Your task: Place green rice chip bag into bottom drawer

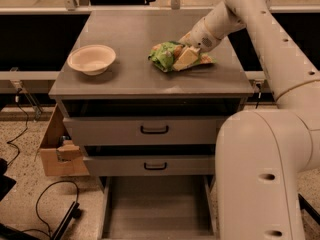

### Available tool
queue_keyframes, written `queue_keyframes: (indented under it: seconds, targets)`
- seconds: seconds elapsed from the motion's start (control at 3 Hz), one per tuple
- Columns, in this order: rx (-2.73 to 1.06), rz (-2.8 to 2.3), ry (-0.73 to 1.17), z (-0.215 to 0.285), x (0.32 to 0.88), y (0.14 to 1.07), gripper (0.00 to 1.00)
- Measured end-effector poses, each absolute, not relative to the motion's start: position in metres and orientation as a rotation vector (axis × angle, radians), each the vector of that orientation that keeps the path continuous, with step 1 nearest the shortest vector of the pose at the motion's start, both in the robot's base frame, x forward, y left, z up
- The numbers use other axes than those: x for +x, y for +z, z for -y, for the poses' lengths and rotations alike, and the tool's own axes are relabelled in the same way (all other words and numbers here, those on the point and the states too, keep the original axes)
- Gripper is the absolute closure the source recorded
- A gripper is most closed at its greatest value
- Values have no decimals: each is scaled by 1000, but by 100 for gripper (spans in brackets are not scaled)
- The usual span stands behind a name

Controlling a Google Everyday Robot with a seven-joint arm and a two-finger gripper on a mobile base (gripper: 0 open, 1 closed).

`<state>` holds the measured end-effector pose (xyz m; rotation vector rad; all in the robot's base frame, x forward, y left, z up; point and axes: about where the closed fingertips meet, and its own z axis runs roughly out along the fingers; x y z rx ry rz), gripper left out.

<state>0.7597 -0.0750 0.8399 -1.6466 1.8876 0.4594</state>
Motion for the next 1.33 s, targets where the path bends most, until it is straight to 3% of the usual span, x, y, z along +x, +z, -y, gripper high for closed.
queue_keyframes:
  seconds: [0.33, 0.67, 1.0, 1.33]
  targets:
    - [-1607, -1914, 410, 84, 751, 857, 100]
    - [-1385, -1986, 228, 135, 730, 913, 100]
    - [-1134, -2012, 62, 176, 689, 978, 100]
    - [-955, -1953, 18, 168, 622, 1044, 100]
